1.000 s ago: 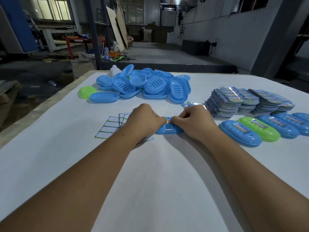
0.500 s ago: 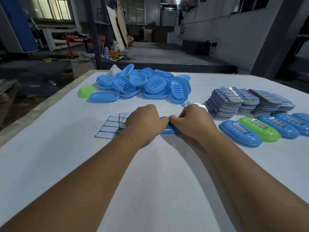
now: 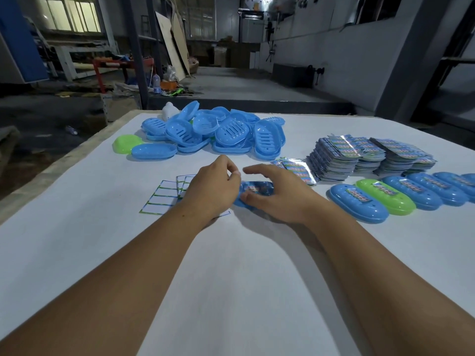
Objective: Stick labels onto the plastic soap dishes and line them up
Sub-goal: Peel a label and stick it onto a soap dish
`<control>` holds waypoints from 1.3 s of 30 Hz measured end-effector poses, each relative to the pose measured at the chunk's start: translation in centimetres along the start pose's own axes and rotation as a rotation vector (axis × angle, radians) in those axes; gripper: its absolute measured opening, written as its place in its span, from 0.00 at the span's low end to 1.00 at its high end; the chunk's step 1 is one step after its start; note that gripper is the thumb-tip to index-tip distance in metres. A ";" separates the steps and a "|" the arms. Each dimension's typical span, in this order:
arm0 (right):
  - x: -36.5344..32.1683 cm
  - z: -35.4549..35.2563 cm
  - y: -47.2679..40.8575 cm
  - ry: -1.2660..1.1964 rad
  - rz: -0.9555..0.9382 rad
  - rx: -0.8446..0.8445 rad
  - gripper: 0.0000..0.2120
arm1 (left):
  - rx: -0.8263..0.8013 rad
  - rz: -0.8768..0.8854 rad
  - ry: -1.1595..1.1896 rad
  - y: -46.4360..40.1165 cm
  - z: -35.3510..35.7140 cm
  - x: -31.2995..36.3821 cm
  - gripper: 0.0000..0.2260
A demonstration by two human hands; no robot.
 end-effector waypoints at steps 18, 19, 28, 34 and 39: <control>5.5 -7.2 2.8 0.489 0.502 0.211 0.20 | -0.056 -0.006 0.004 0.5 0.3 -0.3 0.07; 5.7 -7.2 2.9 0.482 0.512 0.211 0.18 | -0.055 -0.007 0.005 0.4 0.3 -0.3 0.07; 7.4 -8.2 2.6 0.498 0.573 0.252 0.22 | -0.038 -0.005 0.015 0.3 0.2 -0.9 0.06; 6.5 -6.6 1.6 0.367 0.469 0.251 0.18 | -0.041 -0.003 0.018 0.3 0.1 -0.8 0.05; 3.0 -3.3 0.9 0.210 0.221 0.189 0.12 | -0.007 0.015 0.010 0.3 -0.4 -0.5 0.03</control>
Point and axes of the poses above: each hand's wrist, its own y-axis away from the middle knuckle, its own z-axis out of the palm, x = y × z, the point moved 7 cm from there along -y, towards the middle knuckle, and after that the axes turned 11 degrees about z, right-handed, at the moved point
